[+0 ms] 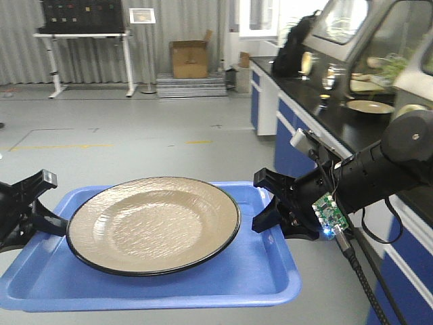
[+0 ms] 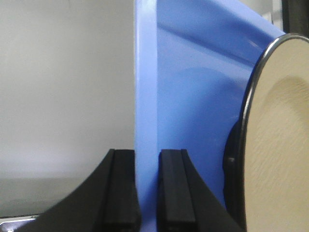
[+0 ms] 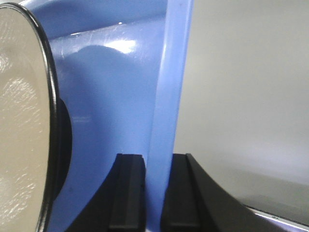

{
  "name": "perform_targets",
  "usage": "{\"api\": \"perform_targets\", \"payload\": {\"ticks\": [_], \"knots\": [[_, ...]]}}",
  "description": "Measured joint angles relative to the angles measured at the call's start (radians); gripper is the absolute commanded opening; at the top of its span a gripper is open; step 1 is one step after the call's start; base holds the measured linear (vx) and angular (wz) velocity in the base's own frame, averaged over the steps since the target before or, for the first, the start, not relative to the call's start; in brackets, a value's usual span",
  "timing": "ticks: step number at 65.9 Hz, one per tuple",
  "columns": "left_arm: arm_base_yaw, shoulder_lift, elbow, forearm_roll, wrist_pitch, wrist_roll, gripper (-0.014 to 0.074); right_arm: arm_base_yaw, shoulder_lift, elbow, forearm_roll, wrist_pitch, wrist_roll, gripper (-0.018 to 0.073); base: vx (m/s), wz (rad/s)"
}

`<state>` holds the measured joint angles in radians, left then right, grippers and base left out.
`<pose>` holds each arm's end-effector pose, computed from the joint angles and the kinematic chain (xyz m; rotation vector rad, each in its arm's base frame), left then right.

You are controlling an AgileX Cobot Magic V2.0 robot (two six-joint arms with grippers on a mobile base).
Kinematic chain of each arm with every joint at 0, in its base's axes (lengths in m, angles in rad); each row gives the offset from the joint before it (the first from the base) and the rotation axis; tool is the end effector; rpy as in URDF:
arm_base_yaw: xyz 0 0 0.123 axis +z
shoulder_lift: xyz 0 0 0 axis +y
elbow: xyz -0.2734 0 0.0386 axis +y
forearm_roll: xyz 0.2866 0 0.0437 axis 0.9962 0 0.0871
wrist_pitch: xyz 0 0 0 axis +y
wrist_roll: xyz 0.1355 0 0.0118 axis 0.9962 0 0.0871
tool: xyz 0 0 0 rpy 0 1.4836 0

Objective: Place disk in tray to left cabinet
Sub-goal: 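Carry the tray with both grippers as the base drives to the cabinet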

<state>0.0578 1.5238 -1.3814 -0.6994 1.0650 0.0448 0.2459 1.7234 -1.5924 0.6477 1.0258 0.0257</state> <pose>0.3801 -0.0547 0.3059 -0.2778 2.5223 -0.8766 0.4057 0.1742 0.2975 -0.0257 2.5916 0.9366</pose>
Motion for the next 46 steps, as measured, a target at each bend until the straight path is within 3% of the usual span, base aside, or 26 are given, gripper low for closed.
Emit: {"api": "perform_targets", "payload": {"ticks": [24, 46], "knots": [[0.000, 0.000, 0.000, 0.000, 0.001, 0.000, 0.0000, 0.000, 0.000, 0.000, 0.000, 0.001, 0.000, -0.0004, 0.25, 0.30], [0.000, 0.000, 0.000, 0.000, 0.001, 0.000, 0.0000, 0.000, 0.000, 0.000, 0.000, 0.001, 0.000, -0.0004, 0.36, 0.08]]}}
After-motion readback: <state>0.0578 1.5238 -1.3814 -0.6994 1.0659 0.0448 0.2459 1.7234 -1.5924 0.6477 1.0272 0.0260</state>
